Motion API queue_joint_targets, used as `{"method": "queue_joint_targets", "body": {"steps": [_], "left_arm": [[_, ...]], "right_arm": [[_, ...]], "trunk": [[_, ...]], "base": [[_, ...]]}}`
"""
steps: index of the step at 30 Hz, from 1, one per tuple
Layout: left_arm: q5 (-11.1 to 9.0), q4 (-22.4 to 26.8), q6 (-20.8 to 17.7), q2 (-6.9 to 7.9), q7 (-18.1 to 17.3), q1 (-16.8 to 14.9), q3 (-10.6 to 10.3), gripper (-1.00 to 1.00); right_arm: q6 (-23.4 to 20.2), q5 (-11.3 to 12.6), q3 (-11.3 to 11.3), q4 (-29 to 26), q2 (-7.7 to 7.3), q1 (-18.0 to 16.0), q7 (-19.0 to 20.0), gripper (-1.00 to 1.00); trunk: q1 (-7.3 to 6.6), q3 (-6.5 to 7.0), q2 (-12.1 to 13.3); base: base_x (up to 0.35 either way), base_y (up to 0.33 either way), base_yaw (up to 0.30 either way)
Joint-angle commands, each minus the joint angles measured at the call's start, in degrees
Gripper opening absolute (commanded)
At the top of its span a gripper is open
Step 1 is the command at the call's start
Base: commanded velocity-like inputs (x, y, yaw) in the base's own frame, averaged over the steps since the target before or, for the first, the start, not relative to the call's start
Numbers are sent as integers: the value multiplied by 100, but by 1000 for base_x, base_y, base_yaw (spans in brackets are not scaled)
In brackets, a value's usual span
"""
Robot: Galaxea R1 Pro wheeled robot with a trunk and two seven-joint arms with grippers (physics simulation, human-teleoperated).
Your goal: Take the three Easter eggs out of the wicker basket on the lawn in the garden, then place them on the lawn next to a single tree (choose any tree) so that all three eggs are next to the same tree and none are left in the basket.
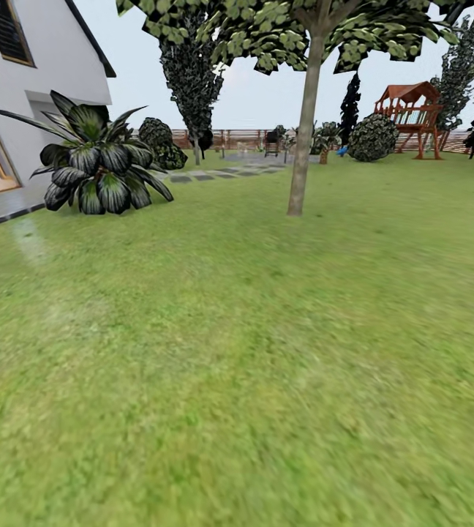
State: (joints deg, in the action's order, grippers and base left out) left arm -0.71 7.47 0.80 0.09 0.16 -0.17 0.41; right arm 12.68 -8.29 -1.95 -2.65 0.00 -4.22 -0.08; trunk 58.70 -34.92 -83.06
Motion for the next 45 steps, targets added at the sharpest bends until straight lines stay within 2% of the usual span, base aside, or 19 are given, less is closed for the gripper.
{"method": "queue_joint_targets", "body": {"steps": [1,14,30,45], "left_arm": [[-8,0,8,0,2,-1,3,100],[-8,0,8,0,2,-1,3,100],[-8,0,8,0,2,-1,3,100],[-8,0,8,0,2,-2,3,100]], "right_arm": [[15,-16,-16,5,-1,-4,-1,100],[15,-7,-16,6,0,-5,-1,100],[15,-13,-16,5,-1,-4,-1,100],[4,-7,-18,15,-9,-4,-1,100]], "trunk": [[3,-5,-2],[3,-20,-2],[3,-146,-2],[3,-154,-2]], "base": [[339,0,0],[339,0,0],[339,0,0],[339,0,0]]}}
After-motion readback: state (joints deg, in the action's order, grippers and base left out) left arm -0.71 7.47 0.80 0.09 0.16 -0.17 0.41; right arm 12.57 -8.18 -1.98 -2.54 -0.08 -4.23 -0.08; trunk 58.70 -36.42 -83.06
